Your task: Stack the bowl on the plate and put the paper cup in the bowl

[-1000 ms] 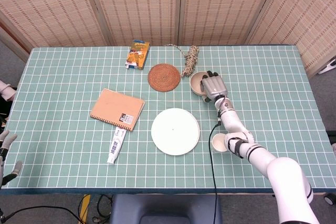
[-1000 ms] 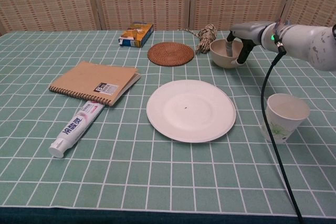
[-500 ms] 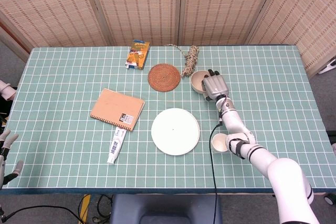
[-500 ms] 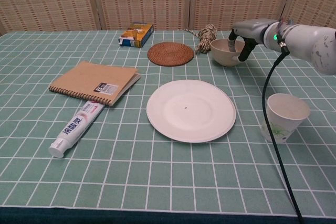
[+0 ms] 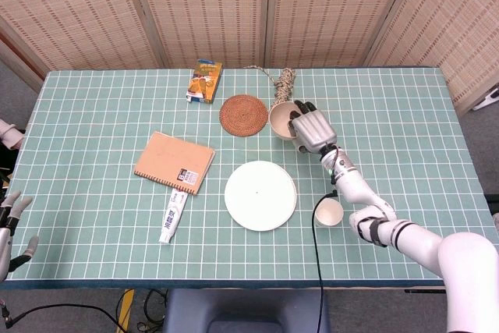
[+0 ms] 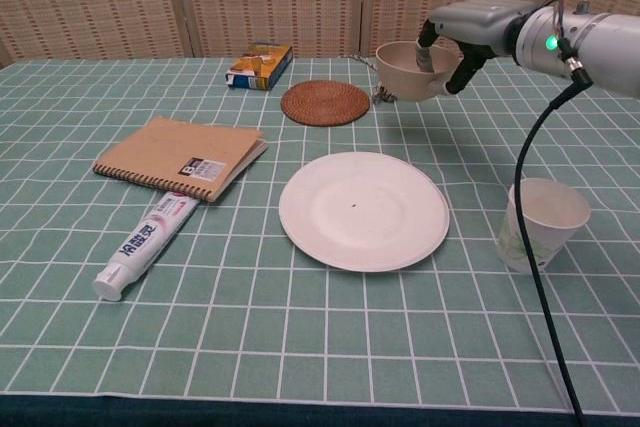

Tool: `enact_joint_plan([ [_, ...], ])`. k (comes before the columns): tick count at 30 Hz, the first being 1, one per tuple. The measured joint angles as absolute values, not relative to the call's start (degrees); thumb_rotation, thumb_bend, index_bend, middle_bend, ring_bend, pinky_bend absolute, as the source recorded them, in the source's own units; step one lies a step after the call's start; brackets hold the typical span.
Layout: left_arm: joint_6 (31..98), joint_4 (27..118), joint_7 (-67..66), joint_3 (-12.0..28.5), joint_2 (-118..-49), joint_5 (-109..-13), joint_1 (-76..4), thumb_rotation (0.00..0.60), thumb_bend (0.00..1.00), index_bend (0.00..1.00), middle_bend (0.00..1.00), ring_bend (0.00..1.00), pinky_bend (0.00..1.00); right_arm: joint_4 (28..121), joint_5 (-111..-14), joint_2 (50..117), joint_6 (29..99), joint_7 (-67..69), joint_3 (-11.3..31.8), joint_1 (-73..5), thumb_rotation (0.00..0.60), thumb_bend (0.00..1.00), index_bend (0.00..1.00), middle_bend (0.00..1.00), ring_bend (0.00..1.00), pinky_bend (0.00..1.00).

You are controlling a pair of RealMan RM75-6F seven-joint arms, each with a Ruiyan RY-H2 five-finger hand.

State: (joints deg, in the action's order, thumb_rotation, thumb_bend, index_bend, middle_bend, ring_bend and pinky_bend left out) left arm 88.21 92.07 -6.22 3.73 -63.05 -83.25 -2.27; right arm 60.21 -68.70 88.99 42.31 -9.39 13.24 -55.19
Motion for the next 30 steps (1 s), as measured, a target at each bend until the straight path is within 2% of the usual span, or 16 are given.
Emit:
enact_joint_plan([
  [9, 88.6, 92.4, -6.2, 3.6, -63.0, -83.6, -2.1, 0.6, 0.34, 0.15, 0.08, 0.1, 0.07, 80.7, -75.4, 80.4, 47.1, -10.7, 10.0, -52.4, 0.6, 0.41, 0.61, 0.3, 0.07, 0.12],
  [13, 88.9, 92.1, -5.7, 3.4, -63.1, -83.7, -1.8, 0.6, 0.34, 0.15, 0.08, 0.1, 0.07, 86.0, -77.8, 79.0, 47.8, -12.2, 7.1, -51.1, 0.6, 0.41, 0.61, 0.3, 0.07, 0.12],
  [18, 89.0, 91.5, -5.1, 3.2, -63.3, -83.7, -1.5, 0.6, 0.34, 0.15, 0.08, 0.1, 0.07, 87.1, -79.0, 79.4, 47.8, -14.1, 4.9, -50.2, 0.6, 0.41, 0.61, 0.3, 0.07, 0.12],
  [28, 88.8, 90.3, -4.2, 2.9, -63.9, -83.7, -1.2, 0.6, 0.34, 0.15, 0.08, 0.1, 0.07, 84.0, -78.7, 82.4, 46.4, -15.6, 4.0, -50.1, 0.6, 0.41, 0.61, 0.29, 0.07, 0.12],
  [30, 88.8, 90.1, -4.0, 2.9, -64.0, -83.6, -1.2, 0.6, 0.34, 0.15, 0.08, 0.1, 0.07, 83.4, -78.5, 83.3, 46.3, -15.8, 4.1, -50.3, 0.6, 0.41, 0.56, 0.27, 0.07, 0.12],
])
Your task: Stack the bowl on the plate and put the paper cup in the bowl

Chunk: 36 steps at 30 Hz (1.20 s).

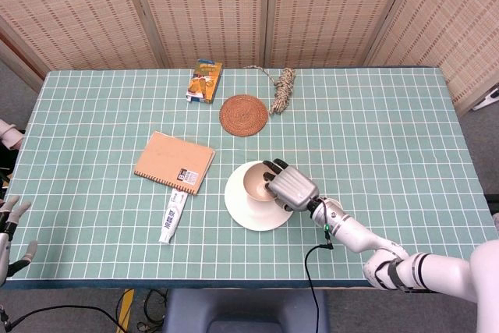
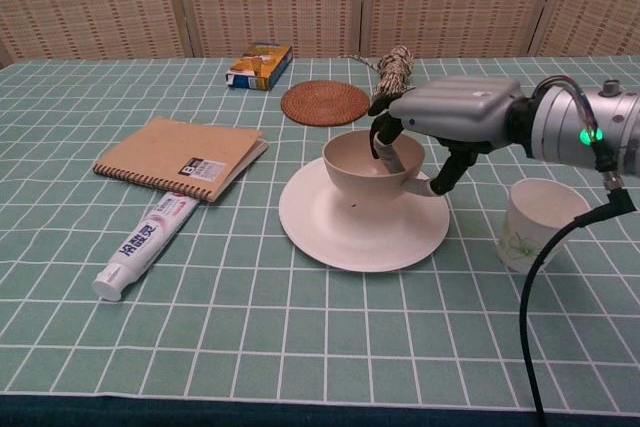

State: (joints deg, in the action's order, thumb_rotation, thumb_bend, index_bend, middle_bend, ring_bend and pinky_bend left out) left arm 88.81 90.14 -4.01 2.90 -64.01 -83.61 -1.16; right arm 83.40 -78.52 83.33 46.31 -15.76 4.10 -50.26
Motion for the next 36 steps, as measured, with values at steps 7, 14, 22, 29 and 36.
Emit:
enact_joint_plan([
  [7, 89.1, 89.5, -3.2, 2.8, -64.1, -83.4, -0.7, 0.6, 0.34, 0.15, 0.08, 0.1, 0.07, 84.3, -76.2, 83.7, 44.0, -17.7, 4.2, -50.9, 0.6, 0.3, 0.03, 0.09, 0.01, 0.11],
  [14, 88.9, 89.2, -3.0, 2.9, -64.4, -83.7, -0.9, 0.6, 0.34, 0.15, 0.08, 0.1, 0.07, 88.7, -76.2, 80.4, 46.3, -18.8, 4.0, -49.8, 0.6, 0.27, 0.0, 0.06, 0.0, 0.11],
  [22, 88.2, 89.3, -3.4, 3.2, -64.4, -84.0, -1.7, 0.6, 0.34, 0.15, 0.08, 0.1, 0.07, 95.2, -81.7, 71.9, 55.6, -16.9, 3.0, -44.8, 0.6, 0.27, 0.08, 0.15, 0.0, 0.12],
  [29, 87.2, 89.8, -4.2, 3.3, -64.7, -84.5, -2.7, 0.6, 0.34, 0.15, 0.08, 0.1, 0.07, 99.0, -87.9, 64.1, 64.0, -14.3, -0.7, -37.7, 0.6, 0.27, 0.23, 0.2, 0.05, 0.16],
  [36, 86.8, 90.7, -5.1, 3.4, -64.9, -85.0, -3.4, 0.6, 0.34, 0.15, 0.08, 0.1, 0.07, 99.0, -93.2, 60.7, 69.0, -12.2, -5.9, -30.9, 0.6, 0.27, 0.25, 0.21, 0.05, 0.16],
])
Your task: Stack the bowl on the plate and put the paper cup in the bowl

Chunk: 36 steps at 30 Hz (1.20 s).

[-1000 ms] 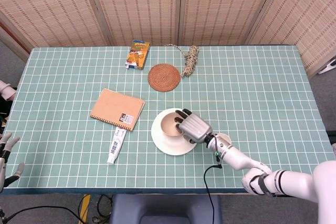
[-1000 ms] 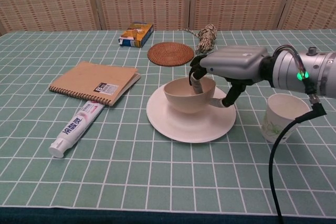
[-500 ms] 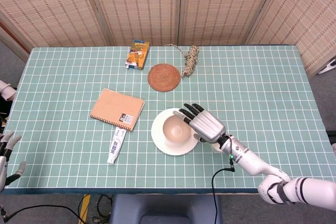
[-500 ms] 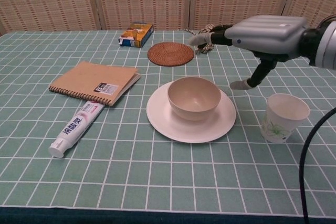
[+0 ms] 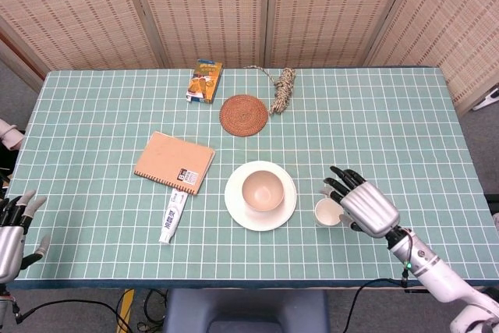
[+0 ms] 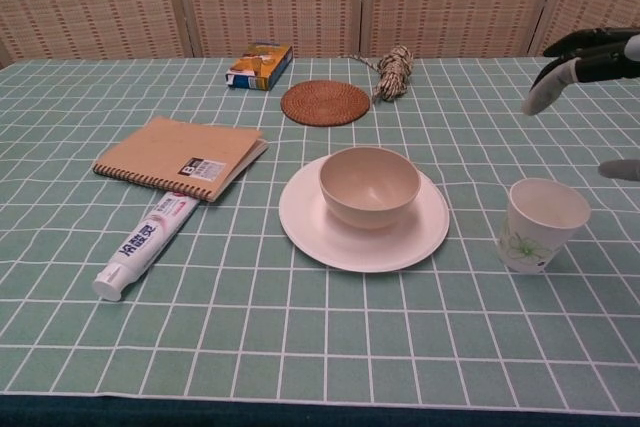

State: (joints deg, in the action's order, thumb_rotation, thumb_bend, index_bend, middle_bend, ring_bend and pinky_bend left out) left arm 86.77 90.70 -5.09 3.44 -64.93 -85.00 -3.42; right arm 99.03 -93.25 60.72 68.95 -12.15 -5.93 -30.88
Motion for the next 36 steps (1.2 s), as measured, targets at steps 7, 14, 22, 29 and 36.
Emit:
enact_joint_plan([
  [7, 87.1, 91.2, -5.3, 3.4, -64.8, -85.1, -3.4, 0.6, 0.34, 0.15, 0.08, 0.1, 0.07, 95.2, -94.4, 62.3, 69.8, -9.9, -7.5, -27.8, 0.6, 0.27, 0.27, 0.21, 0.05, 0.16],
  [14, 87.6, 91.4, -5.1, 3.1, -64.6, -85.3, -3.0, 0.6, 0.34, 0.15, 0.08, 0.1, 0.07, 90.1, -94.8, 67.0, 68.1, -8.5, -7.3, -27.1, 0.6, 0.27, 0.28, 0.21, 0.05, 0.16],
  [22, 88.2, 91.1, -4.5, 3.0, -64.3, -84.9, -2.4, 0.6, 0.34, 0.15, 0.08, 0.1, 0.07, 85.8, -95.8, 71.0, 67.8, -5.3, -5.4, -27.4, 0.6, 0.27, 0.27, 0.2, 0.05, 0.16],
  [29, 88.1, 91.1, -4.1, 2.8, -64.1, -85.0, -2.4, 0.6, 0.34, 0.15, 0.08, 0.1, 0.07, 86.4, -94.8, 70.7, 65.6, -5.3, -4.6, -28.2, 0.6, 0.27, 0.13, 0.16, 0.05, 0.16],
  [36, 87.9, 91.2, -4.1, 2.7, -63.9, -85.1, -2.4, 0.6, 0.34, 0.15, 0.08, 0.1, 0.07, 88.1, -91.6, 70.2, 59.6, -7.1, -3.7, -30.0, 0.6, 0.27, 0.09, 0.16, 0.06, 0.16],
])
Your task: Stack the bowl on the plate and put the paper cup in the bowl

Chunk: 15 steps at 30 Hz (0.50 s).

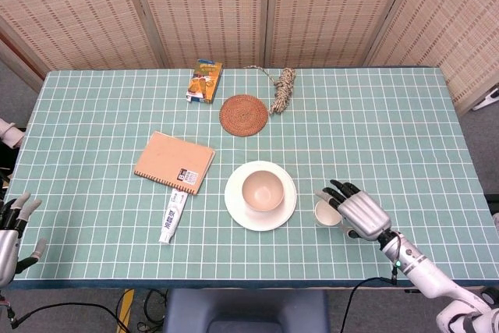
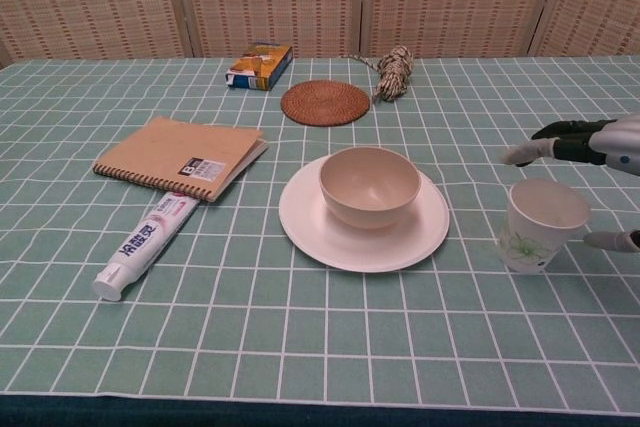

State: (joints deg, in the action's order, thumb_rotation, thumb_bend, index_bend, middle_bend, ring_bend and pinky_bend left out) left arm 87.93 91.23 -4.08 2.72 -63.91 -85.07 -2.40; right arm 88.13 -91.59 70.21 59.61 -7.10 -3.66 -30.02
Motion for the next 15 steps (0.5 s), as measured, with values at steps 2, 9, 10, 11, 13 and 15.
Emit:
enact_joint_plan([
  [2, 88.0, 91.2, -4.1, 2.7, -63.9, -85.0, -2.3, 0.6, 0.34, 0.15, 0.08, 0.1, 0.07, 88.4, -91.0, 70.4, 58.6, -7.2, -3.3, -30.6, 0.6, 0.27, 0.09, 0.19, 0.08, 0.17],
  [9, 88.0, 91.1, -4.2, 2.6, -63.9, -85.0, -2.3, 0.6, 0.34, 0.15, 0.08, 0.1, 0.07, 87.7, -90.4, 72.3, 56.0, -6.1, -2.4, -32.3, 0.6, 0.28, 0.2, 0.26, 0.16, 0.24],
  [10, 88.0, 91.1, -4.1, 2.6, -63.9, -84.9, -2.2, 0.6, 0.34, 0.15, 0.08, 0.1, 0.07, 87.5, -90.3, 72.4, 55.8, -6.0, -2.4, -32.5, 0.6, 0.29, 0.22, 0.26, 0.17, 0.24],
  [11, 87.9, 91.1, -4.1, 2.6, -63.9, -84.8, -2.2, 0.6, 0.34, 0.15, 0.08, 0.1, 0.07, 87.4, -90.3, 72.6, 55.5, -6.0, -2.3, -32.6, 0.6, 0.3, 0.24, 0.27, 0.18, 0.25],
  [13, 87.9, 91.0, -4.1, 2.6, -63.8, -84.7, -2.1, 0.6, 0.34, 0.15, 0.08, 0.1, 0.07, 87.1, -90.3, 72.9, 55.1, -5.9, -2.3, -32.9, 0.6, 0.32, 0.29, 0.29, 0.2, 0.28],
  [15, 88.0, 91.0, -4.1, 2.6, -63.8, -84.7, -2.1, 0.6, 0.34, 0.15, 0.08, 0.1, 0.07, 86.9, -90.5, 73.1, 55.3, -5.7, -2.2, -33.0, 0.6, 0.34, 0.32, 0.31, 0.23, 0.32],
])
